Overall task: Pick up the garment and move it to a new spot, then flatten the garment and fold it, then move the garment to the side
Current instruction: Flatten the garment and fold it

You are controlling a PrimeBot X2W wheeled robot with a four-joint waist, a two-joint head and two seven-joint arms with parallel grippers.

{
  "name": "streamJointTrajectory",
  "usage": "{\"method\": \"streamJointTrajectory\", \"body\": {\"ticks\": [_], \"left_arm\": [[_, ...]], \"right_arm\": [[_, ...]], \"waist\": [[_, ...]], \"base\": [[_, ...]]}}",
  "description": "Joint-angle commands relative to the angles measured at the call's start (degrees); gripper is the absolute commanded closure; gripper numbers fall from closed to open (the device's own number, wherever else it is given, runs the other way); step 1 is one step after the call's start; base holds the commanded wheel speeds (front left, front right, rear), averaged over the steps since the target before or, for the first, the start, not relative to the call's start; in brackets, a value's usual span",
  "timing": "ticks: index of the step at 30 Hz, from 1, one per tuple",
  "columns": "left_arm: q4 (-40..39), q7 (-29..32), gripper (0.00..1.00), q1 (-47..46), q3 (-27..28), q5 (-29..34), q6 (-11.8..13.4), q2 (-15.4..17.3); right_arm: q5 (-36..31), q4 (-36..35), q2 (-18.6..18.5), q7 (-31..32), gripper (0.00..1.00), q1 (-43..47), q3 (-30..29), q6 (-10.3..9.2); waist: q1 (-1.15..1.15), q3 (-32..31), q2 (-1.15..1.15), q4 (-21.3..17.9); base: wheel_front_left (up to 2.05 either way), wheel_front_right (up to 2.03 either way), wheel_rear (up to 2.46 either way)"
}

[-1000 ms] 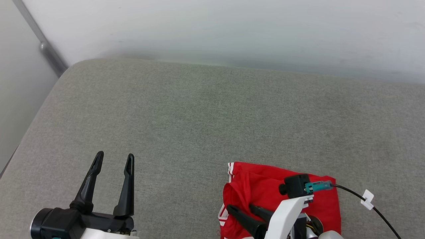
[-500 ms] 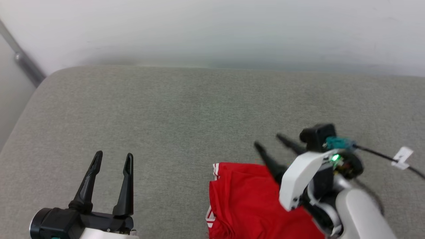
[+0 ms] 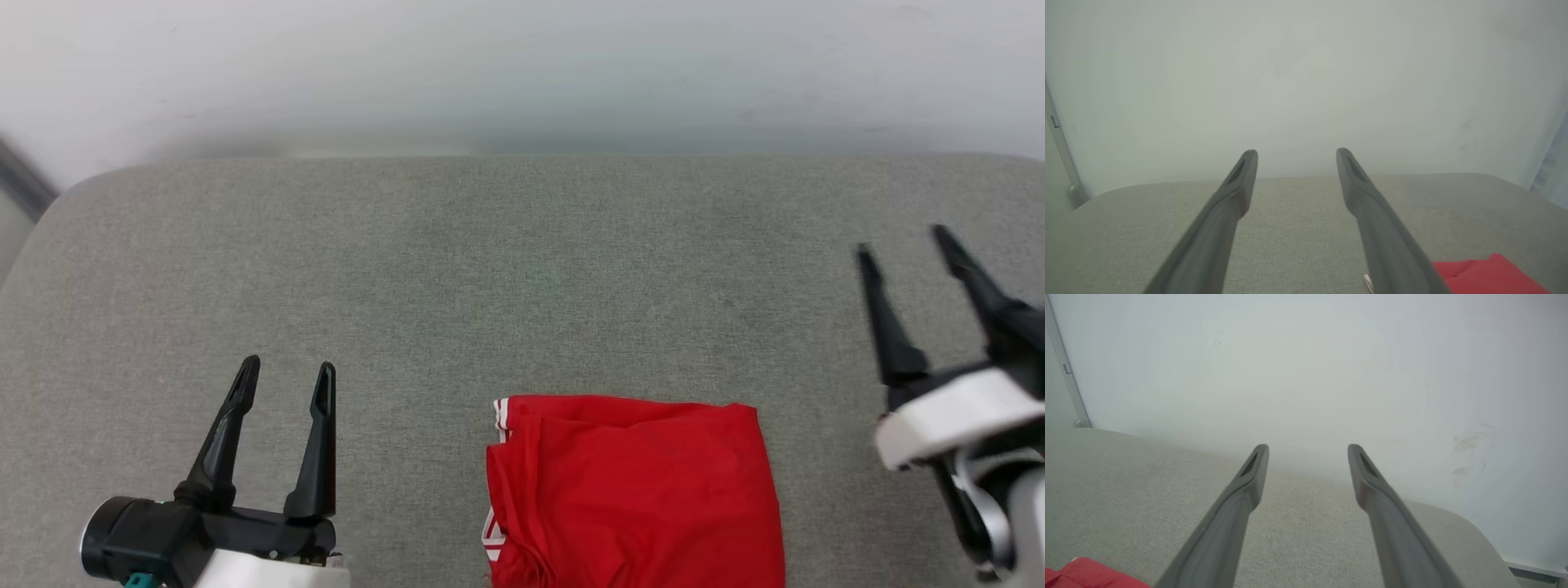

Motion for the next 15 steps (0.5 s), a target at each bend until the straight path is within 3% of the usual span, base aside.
{"method": "streamJointTrajectory", "body": {"ticks": [1, 6, 15], "left_arm": [[0.0, -0.1, 0.00, -0.2, 0.2, 0.2, -0.1, 0.1], [0.1, -0.1, 0.00, 0.4, 0.7, -0.1, -0.1, 0.0], [1.0, -0.1, 0.00, 0.5, 0.2, -0.2, -0.1, -0.2]], "right_arm": [[0.5, -1.1, 1.0, -1.8, 0.00, 1.9, -1.8, -0.04], [0.2, -5.3, 4.7, -7.9, 0.00, 8.7, -6.9, -0.03], [-1.2, -5.9, 8.8, -12.5, 0.00, 14.4, -8.0, -0.03]], "waist": [[0.00, 0.1, 0.00, 0.2], [0.00, 0.8, 0.00, 0.5], [0.00, 0.8, 0.00, 0.8]], "base": [[0.00, 0.00, 0.00], [0.00, 0.00, 0.00], [0.00, 0.00, 0.00]]}}
